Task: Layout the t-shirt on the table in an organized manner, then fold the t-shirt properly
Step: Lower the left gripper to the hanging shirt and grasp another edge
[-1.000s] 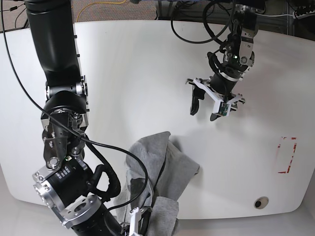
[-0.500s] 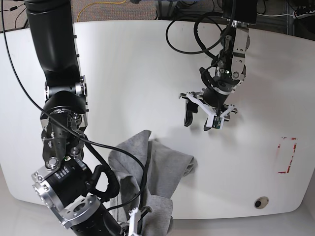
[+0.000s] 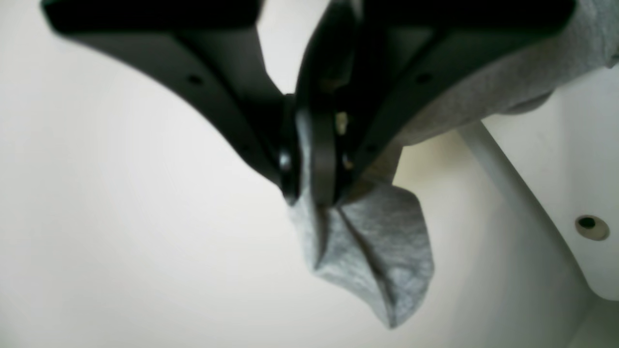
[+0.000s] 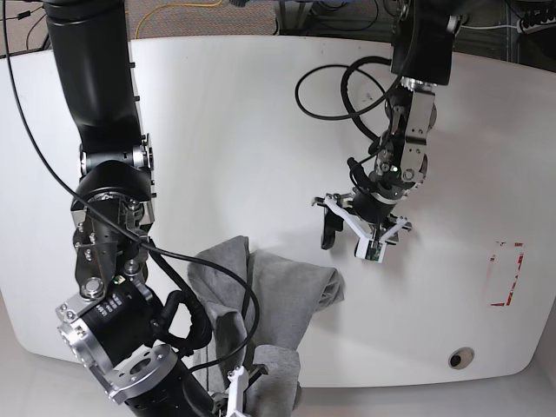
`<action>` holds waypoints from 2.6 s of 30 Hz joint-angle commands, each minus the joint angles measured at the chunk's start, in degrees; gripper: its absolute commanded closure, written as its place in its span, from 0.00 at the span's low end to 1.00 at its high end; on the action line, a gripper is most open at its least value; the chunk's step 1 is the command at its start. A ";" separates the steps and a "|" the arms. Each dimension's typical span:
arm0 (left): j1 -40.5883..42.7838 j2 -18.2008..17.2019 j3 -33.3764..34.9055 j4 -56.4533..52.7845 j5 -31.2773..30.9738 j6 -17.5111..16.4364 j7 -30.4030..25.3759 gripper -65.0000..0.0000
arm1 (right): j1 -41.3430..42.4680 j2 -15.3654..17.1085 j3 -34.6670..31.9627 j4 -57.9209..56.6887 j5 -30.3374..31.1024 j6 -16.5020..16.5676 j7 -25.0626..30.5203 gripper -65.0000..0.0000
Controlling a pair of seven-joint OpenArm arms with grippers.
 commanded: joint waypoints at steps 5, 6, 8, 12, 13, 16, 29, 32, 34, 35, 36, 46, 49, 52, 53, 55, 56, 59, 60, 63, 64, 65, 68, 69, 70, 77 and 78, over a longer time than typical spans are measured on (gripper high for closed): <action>-5.80 0.15 0.31 -8.14 -0.28 -0.21 -6.92 0.43 | 2.14 -0.01 0.45 0.61 -0.23 -0.78 1.47 0.99; -6.33 0.15 0.31 -9.28 -0.28 -0.30 -7.89 0.43 | 2.14 -0.01 0.45 0.61 -0.23 -0.78 1.47 0.99; -7.38 0.15 0.57 -12.01 -0.28 -0.30 -9.12 0.43 | 2.14 -0.01 0.45 0.61 -0.23 -0.78 1.47 0.99; -9.93 0.06 1.89 -15.97 -0.28 -0.39 -9.38 0.43 | 2.14 -0.01 0.45 0.61 -0.23 -0.78 1.47 0.99; -10.55 0.06 2.59 -16.93 -0.28 -0.39 -9.56 0.43 | 2.14 -0.01 0.45 0.61 -0.23 -0.78 1.47 0.99; -12.13 0.06 3.82 -19.04 -0.28 -0.39 -10.61 0.43 | 2.14 -0.01 0.45 0.61 -0.23 -0.78 1.47 0.99; -16.17 0.06 7.87 -28.10 -0.28 -0.30 -18.26 0.43 | 2.05 -0.01 0.62 0.96 -0.23 -0.78 1.47 0.99; -16.17 0.06 7.78 -28.54 -0.28 -0.21 -20.02 0.43 | 1.96 -0.01 0.62 1.05 -0.23 -0.78 1.47 0.99; -16.17 0.06 7.87 -28.54 -0.28 -0.13 -20.46 0.43 | 1.96 -0.01 0.62 1.22 -0.23 -0.78 1.47 0.99; -16.17 0.15 7.87 -28.54 -0.28 -0.13 -20.64 0.43 | 1.96 -0.01 0.62 1.22 -0.23 -0.78 1.47 0.99; -16.17 0.24 7.95 -28.54 -0.28 -0.13 -20.64 0.43 | 1.96 -0.01 0.62 1.31 -0.23 -0.78 1.47 0.99; -13.18 0.33 7.95 -22.65 -0.28 -0.13 -20.37 0.43 | 1.17 -0.01 0.53 1.40 -0.23 -0.78 1.47 0.99; -11.78 0.33 7.95 -19.92 -0.28 -0.13 -20.37 0.43 | 0.73 -0.01 0.53 1.40 -0.23 -0.78 1.47 0.99; -11.51 0.33 7.95 -18.08 -0.28 -0.13 -20.37 0.43 | 0.47 -0.01 0.53 1.40 -0.23 -0.78 1.47 0.99; -11.51 0.33 8.04 -17.55 -0.28 -0.13 -20.37 0.43 | 0.38 -0.01 0.53 1.57 -0.23 -0.78 1.47 0.99; -11.51 0.33 8.04 -16.93 -0.28 -0.13 -20.37 0.43 | 0.38 -0.01 0.53 2.37 -0.23 -0.78 1.47 0.99; -11.51 0.33 8.04 -16.67 -0.28 -0.13 -20.37 0.43 | 0.29 -0.01 0.53 2.72 -0.23 -0.69 1.47 0.99; -11.51 0.33 8.04 -15.88 -0.28 -0.13 -20.29 0.43 | -0.23 -0.01 0.45 3.95 -0.23 -0.69 1.47 0.99; -11.51 0.33 8.04 -15.88 -0.28 -0.13 -20.29 0.43 | -0.32 -0.01 0.45 4.21 -0.14 -0.69 1.47 0.99; -11.51 0.33 8.04 -15.70 -0.28 -0.13 -20.29 0.43 | -0.23 -0.01 0.45 4.65 -0.14 -0.69 1.47 0.99; -11.51 0.24 7.95 -15.09 -0.37 -0.13 -20.29 0.43 | -0.15 -0.01 0.45 4.74 0.21 -0.69 1.47 0.99; -11.51 0.15 7.78 -13.86 -0.37 -0.13 -20.29 0.43 | -0.06 -0.01 0.53 4.83 1.09 -0.69 1.47 0.99; -10.28 -0.73 7.69 -11.13 -0.37 -0.13 -20.29 0.43 | 0.91 0.08 0.80 5.18 3.72 -0.69 1.47 0.99; -9.76 -1.25 7.69 -10.34 -0.37 -0.13 -20.29 0.43 | 1.08 0.17 0.89 5.18 4.16 -0.69 1.47 0.99; -9.40 -1.87 7.69 -9.28 -0.37 -0.13 -20.29 0.43 | 1.17 0.17 1.33 5.18 4.78 -0.69 1.47 0.99; -8.61 -2.66 7.78 -7.26 -0.37 -0.13 -19.93 0.43 | 2.75 0.08 2.29 5.27 8.29 -0.69 1.47 0.99; -8.61 -2.66 7.78 -7.53 -0.37 -0.13 -19.49 0.43 | 2.84 0.08 2.29 5.27 8.73 -0.69 1.47 0.99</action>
